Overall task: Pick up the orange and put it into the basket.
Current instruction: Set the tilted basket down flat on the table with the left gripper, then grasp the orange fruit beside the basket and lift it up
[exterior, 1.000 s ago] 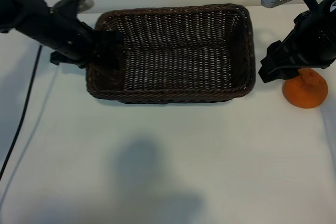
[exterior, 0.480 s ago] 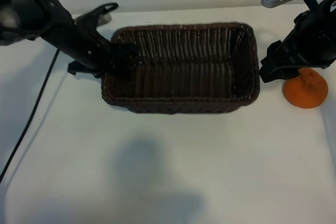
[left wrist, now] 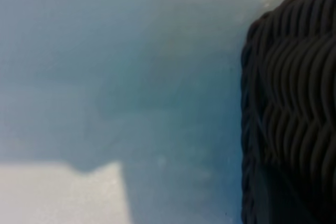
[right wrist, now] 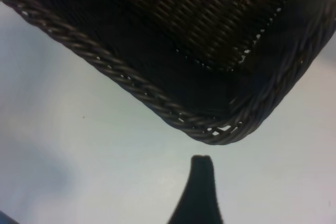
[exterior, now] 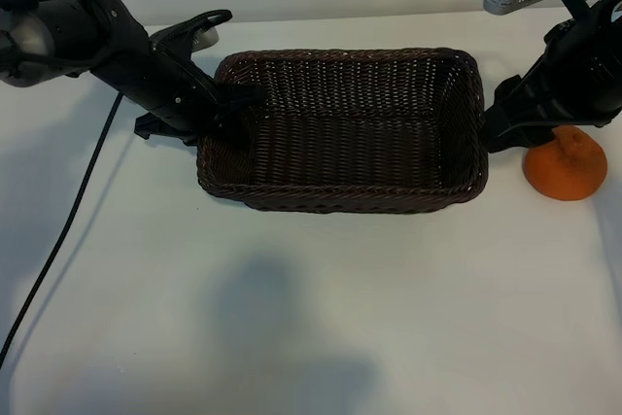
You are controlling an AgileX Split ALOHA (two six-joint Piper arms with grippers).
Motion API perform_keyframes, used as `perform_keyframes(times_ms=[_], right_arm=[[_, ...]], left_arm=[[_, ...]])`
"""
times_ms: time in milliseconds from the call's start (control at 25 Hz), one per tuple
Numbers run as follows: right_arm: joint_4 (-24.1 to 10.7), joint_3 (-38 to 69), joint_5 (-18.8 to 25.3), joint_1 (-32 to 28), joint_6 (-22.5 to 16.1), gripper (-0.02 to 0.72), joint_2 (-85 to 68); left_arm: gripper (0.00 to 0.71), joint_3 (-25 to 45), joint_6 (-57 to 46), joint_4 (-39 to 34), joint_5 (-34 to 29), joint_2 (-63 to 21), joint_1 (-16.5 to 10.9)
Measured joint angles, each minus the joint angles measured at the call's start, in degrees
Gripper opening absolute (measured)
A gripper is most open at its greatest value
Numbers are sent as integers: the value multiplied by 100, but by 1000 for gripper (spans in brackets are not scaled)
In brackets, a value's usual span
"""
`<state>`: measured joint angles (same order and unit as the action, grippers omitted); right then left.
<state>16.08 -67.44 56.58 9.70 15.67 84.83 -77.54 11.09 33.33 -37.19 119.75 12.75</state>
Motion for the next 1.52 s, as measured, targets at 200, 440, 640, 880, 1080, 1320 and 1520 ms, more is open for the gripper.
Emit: perform_keyframes(times_ms=[200, 440, 640, 880, 1080, 1320, 1520], right_arm=[[0, 0, 0, 0, 0, 595, 0], [0, 0, 0, 0, -6, 595, 0], [-6, 0, 0, 0, -6, 595, 0], [-11, 0, 0, 0, -1, 595, 0], [-11, 0, 0, 0, -1, 595, 0], [-11, 0, 0, 0, -1, 595, 0], [-11, 0, 0, 0, -6, 595, 0]], left_arm=[[227, -5, -50, 22, -26, 0, 4], [655, -21, -76, -1, -91, -27, 12], [693, -21, -303, -369, -136, -365, 12], [671, -28, -662, -942, -351, -761, 12], [662, -28, -709, -1048, -542, -1195, 12], [654, -28, -710, -1352, -719, -1779, 12], [640, -28, -740, -1815, -993, -2255, -91]])
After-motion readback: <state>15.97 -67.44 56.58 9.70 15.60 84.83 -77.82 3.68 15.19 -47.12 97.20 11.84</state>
